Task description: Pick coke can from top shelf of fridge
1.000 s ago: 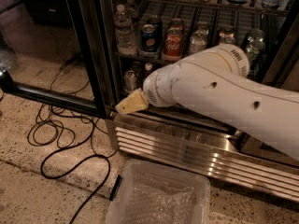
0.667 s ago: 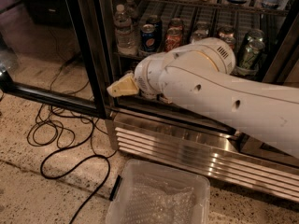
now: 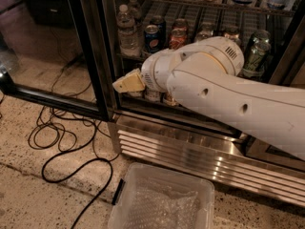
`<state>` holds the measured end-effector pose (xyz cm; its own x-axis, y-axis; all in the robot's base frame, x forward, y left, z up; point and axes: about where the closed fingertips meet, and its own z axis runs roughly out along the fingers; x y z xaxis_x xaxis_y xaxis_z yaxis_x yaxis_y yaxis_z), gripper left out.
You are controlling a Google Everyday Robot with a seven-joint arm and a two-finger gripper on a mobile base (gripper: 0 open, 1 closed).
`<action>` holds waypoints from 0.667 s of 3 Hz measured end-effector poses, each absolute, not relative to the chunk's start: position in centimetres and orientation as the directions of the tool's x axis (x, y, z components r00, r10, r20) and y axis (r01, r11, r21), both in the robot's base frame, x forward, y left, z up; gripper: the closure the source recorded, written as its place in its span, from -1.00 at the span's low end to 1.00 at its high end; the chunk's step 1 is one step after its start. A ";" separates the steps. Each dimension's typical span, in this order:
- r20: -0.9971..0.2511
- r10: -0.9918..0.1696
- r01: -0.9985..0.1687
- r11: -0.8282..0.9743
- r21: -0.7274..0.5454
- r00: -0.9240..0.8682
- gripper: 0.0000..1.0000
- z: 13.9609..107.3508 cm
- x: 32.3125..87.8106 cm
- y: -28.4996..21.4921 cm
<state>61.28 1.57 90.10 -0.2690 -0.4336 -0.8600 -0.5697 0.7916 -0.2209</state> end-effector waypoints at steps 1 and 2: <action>-0.882 -0.411 -0.566 0.794 -0.221 -0.231 -1.00 91.1 62.3 2.1; -0.957 -0.278 -0.520 0.831 -0.195 -0.084 -1.00 98.2 69.3 2.1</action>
Offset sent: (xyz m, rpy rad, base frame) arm 0.1337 0.0984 0.0892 0.2463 -0.4905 -0.0730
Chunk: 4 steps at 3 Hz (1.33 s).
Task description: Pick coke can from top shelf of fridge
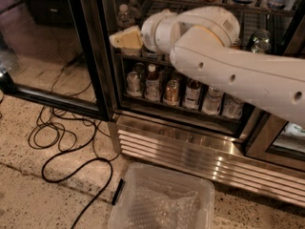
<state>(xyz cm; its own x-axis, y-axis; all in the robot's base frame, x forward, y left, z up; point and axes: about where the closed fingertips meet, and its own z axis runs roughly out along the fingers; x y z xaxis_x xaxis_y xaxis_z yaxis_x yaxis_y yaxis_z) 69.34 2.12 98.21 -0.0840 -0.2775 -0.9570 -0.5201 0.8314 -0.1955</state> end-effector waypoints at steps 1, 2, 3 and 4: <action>-0.970 -0.242 -0.480 0.850 -0.216 0.007 -1.00 103.3 74.0 2.0; -0.968 -0.243 -0.460 0.853 -0.246 0.066 -1.00 106.4 74.5 1.9; -0.972 -0.226 -0.489 0.843 -0.225 0.058 -1.00 104.6 75.9 3.6; -0.980 -0.147 -0.529 0.826 -0.195 0.131 -1.00 107.0 79.0 7.6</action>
Offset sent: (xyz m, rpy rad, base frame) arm 0.0417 -0.0015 0.0454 0.0323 -0.0900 -0.0206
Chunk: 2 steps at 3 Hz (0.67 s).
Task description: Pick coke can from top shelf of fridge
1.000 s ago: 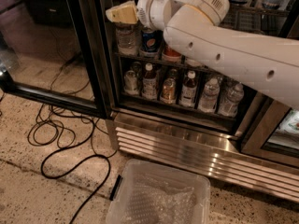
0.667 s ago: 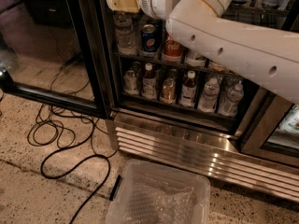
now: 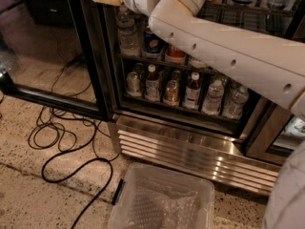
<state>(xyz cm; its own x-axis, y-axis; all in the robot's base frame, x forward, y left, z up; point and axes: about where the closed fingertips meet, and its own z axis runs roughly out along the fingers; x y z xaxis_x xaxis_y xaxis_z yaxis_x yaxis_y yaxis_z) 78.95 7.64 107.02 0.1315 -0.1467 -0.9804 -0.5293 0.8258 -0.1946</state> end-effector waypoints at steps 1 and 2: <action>-0.983 -0.106 -0.567 0.806 -0.173 0.150 -1.00 107.1 79.5 10.5; -0.981 -0.113 -0.557 0.810 -0.182 0.156 -1.00 107.4 79.8 10.3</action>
Offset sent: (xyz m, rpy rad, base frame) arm 0.0053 0.0217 0.0007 0.0274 -0.0224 0.0354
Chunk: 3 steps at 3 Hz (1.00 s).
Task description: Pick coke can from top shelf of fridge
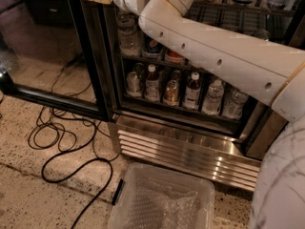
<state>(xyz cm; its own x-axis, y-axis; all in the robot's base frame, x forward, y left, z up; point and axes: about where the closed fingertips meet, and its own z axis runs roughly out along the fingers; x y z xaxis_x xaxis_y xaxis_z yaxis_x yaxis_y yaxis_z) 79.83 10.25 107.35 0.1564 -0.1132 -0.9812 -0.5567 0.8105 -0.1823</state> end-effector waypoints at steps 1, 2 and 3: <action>-0.952 -0.211 -0.429 0.856 -0.290 0.223 -0.93 110.2 83.0 7.3; -0.928 -0.290 -0.328 0.875 -0.356 0.234 -0.84 110.9 84.7 5.6; -0.929 -0.307 -0.291 0.887 -0.358 0.207 -0.82 109.9 85.2 5.8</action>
Offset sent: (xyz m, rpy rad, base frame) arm 0.0522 -0.0592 0.0261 -0.2062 -0.1847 -0.3619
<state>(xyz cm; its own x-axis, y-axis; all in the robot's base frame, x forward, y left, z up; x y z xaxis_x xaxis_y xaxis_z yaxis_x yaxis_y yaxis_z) 85.22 5.77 109.90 0.2066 -0.3071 -0.9290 -0.2909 0.8873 -0.3580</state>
